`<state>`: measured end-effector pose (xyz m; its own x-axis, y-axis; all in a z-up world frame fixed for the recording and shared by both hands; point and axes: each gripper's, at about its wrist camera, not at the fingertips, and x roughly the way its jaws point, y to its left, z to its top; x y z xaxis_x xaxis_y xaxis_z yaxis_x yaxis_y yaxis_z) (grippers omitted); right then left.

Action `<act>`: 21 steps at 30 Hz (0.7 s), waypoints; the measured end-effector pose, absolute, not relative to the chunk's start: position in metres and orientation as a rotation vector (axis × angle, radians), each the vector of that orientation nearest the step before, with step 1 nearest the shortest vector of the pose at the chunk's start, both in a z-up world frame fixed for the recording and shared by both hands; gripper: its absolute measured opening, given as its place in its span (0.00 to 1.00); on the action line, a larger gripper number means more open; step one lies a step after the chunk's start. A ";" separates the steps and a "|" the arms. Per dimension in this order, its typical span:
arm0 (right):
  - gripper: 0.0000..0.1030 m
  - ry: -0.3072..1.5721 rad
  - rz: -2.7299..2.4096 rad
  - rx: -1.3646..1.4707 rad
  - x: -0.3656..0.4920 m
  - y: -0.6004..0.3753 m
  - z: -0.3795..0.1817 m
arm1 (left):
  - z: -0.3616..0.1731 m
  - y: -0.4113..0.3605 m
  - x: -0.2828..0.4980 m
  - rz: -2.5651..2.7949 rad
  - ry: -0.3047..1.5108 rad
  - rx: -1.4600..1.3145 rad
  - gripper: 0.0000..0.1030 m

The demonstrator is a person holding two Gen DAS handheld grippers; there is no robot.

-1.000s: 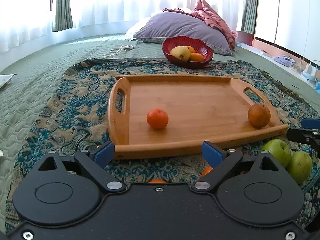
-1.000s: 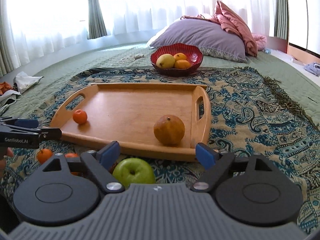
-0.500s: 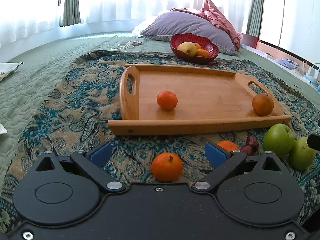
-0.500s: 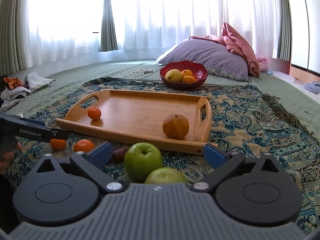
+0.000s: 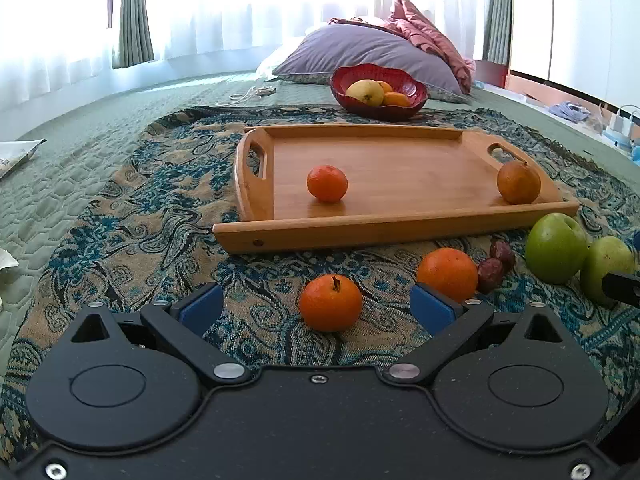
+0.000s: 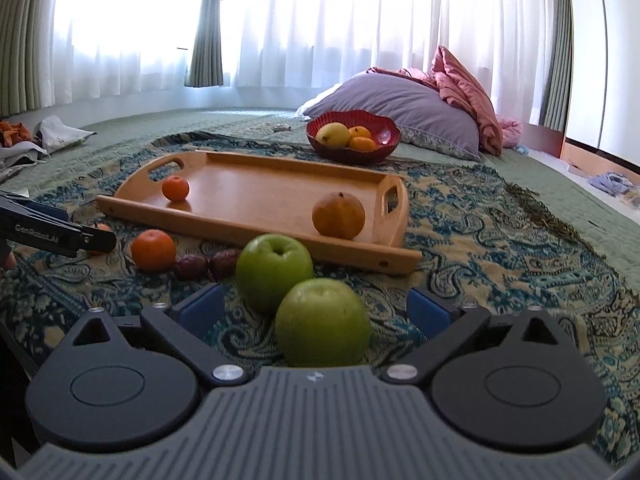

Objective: Organize fruits
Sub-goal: 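Grasp a second tangerine with the left tool while the right tool grasps the pale green apple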

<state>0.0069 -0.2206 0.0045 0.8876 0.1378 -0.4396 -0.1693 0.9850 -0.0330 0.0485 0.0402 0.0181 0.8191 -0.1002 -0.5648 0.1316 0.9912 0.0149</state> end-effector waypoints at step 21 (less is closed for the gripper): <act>0.78 0.490 0.143 -0.036 0.008 -0.220 -0.009 | 0.015 0.045 0.048 -0.152 0.630 -0.005 0.43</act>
